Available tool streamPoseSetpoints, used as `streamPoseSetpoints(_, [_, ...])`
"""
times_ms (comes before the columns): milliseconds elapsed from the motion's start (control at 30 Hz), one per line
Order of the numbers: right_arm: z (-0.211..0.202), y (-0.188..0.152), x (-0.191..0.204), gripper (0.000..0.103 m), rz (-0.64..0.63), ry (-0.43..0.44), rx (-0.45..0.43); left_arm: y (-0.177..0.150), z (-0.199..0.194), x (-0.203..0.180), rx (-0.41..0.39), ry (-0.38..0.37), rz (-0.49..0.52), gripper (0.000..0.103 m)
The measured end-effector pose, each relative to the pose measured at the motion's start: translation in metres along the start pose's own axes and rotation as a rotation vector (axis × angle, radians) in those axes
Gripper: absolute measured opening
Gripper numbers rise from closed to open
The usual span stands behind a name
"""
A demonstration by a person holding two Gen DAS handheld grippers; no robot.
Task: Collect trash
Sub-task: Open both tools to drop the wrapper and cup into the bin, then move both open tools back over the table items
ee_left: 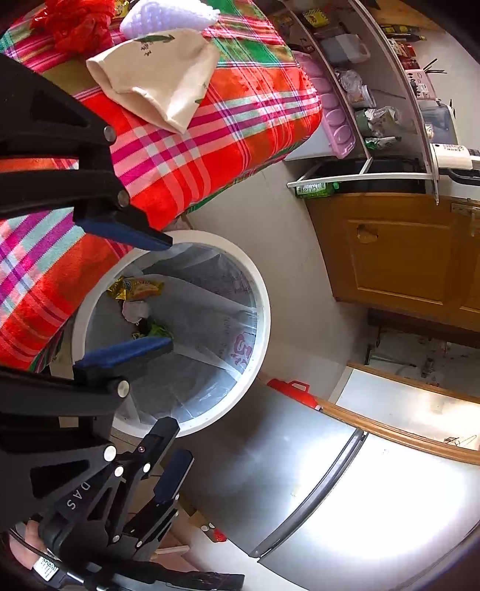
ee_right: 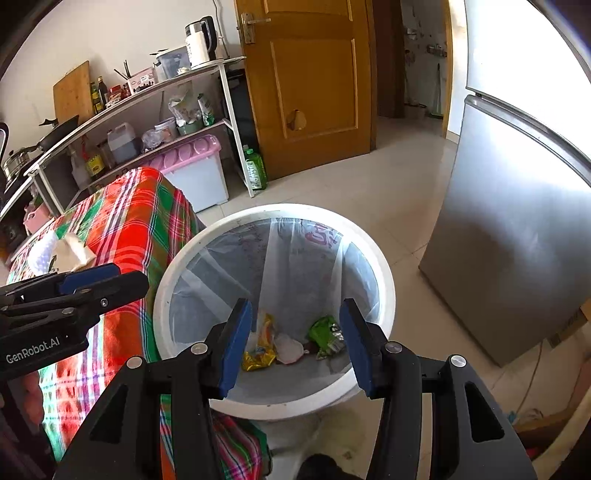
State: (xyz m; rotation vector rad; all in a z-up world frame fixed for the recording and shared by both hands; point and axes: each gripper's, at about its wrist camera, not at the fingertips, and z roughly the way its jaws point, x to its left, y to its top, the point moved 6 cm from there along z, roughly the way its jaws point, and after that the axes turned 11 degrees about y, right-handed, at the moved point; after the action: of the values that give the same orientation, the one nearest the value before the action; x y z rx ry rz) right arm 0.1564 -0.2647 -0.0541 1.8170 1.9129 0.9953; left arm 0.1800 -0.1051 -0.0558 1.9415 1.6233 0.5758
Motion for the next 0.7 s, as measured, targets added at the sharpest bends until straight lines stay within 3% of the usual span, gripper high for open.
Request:
streamPoseSetpoints(333, [-0.023,0.002,0.044,0.050,-0.064,0.045,-0.051,-0.015,-0.049,0.044,-0.079,0.048,-0.058,0.062])
streamPoseSetpoints(500, [-0.027,0.001,0.078,0.050,-0.106,0.112,-0.064,-0.029,-0.071,0.075,-0.110,0.085,-0.095,0.071])
streamPoseSetpoints(700, [-0.020,0.001,0.118,0.051,-0.164,0.181,-0.055,-0.047,-0.084,0.120,-0.121,0.141,-0.149,0.074])
